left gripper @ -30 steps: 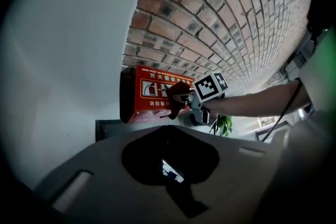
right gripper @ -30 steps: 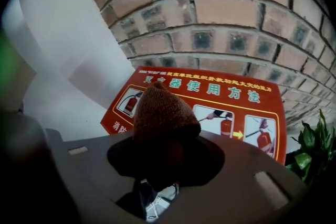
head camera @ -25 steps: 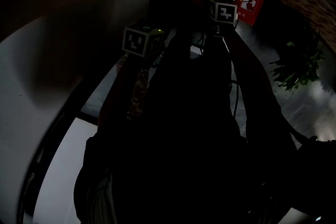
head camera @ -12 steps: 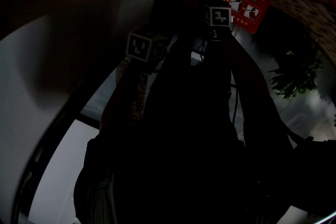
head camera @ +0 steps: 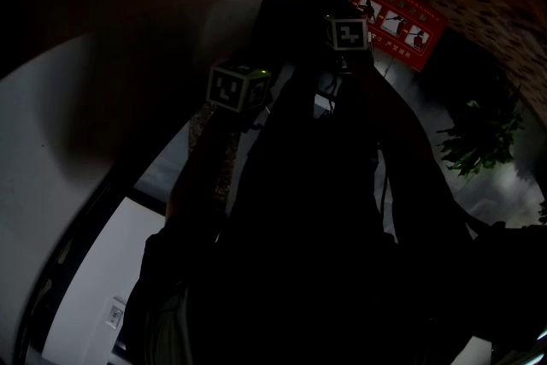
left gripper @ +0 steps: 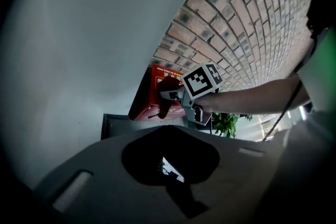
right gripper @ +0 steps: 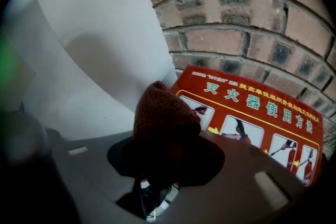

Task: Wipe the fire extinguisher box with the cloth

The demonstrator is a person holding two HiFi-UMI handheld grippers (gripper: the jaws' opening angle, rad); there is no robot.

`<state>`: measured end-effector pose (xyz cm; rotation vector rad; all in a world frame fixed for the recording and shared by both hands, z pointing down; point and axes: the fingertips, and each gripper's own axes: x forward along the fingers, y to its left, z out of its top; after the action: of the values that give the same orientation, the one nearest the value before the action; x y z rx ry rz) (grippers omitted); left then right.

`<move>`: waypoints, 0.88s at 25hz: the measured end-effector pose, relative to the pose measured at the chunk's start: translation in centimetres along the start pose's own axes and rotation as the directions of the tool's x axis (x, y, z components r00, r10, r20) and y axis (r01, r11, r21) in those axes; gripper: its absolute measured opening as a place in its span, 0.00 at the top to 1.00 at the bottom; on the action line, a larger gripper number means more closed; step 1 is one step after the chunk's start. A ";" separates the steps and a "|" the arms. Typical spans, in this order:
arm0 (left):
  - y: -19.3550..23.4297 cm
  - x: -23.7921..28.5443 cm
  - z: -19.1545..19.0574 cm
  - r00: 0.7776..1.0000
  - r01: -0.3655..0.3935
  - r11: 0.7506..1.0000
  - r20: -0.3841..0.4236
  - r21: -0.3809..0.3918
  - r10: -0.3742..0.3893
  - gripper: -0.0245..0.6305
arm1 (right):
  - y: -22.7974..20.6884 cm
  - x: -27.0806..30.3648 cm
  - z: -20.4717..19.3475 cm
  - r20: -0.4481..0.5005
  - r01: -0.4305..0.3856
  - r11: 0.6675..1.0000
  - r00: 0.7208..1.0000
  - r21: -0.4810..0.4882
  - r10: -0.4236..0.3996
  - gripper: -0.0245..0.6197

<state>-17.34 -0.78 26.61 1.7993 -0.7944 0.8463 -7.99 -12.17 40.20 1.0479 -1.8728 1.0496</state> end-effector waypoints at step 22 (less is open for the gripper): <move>1.2 -1.7 0.4 1.000 -0.025 0.999 -0.007 0.030 0.026 0.96 | 7.0 -1.1 2.4 0.086 -0.277 0.959 0.956 -0.067 0.282 0.76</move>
<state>-19.18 -1.35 25.69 1.8146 -0.8056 0.8849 -14.31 -11.68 36.21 0.8299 -2.1612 1.1164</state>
